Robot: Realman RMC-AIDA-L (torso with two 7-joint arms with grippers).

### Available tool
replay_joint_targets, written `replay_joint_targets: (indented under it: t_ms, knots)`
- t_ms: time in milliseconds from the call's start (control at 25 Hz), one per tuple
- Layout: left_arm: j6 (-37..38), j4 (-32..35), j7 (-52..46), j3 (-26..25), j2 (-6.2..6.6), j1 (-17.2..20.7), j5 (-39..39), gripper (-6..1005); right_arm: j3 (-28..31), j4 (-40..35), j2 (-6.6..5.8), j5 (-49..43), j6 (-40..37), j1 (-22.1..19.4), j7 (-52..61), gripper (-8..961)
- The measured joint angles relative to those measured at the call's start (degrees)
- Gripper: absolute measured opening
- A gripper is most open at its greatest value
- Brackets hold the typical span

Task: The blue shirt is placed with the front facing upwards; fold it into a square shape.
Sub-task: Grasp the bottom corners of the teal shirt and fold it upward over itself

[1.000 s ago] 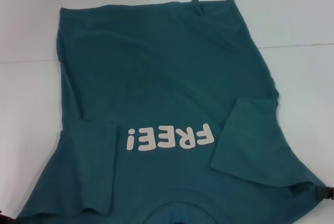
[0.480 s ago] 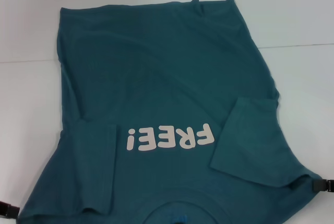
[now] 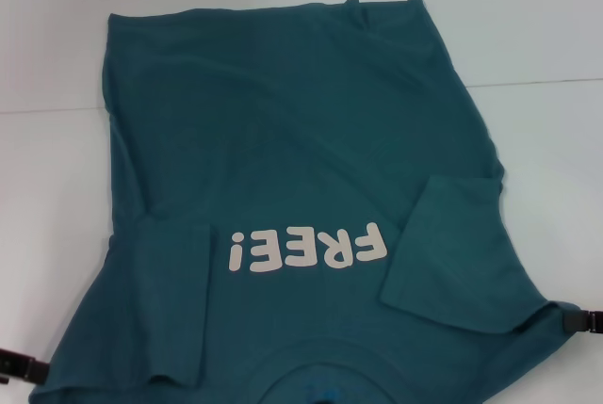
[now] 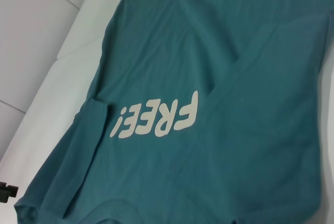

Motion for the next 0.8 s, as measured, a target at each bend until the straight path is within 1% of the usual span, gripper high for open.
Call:
replay_joint_targets:
  t_ms: [80,240,520,800]
  knots:
    - [0.0,0.0,-0.3,0.6,-0.02,-0.1,0.9,607,0.0,0.0,-0.01,0.0,0.1,0.3,0.1,70]
    - [-0.2,-0.4,-0.4,2.3,-0.62,0.2,2.0,665,0.0,0.0,0.04,0.0,0.2,0.4,0.2,70]
    - [-0.4,-1.2,-0.5,3.0,-1.1,-0.1,2.0,766,0.0,0.0,0.09,0.0,0.4,0.6,0.2,72]
    - [-0.3,-2.4,-0.5,3.6,-1.38,-0.6,1.6,756,0.0,0.0,0.05,0.0,0.4,0.7,0.1,73]
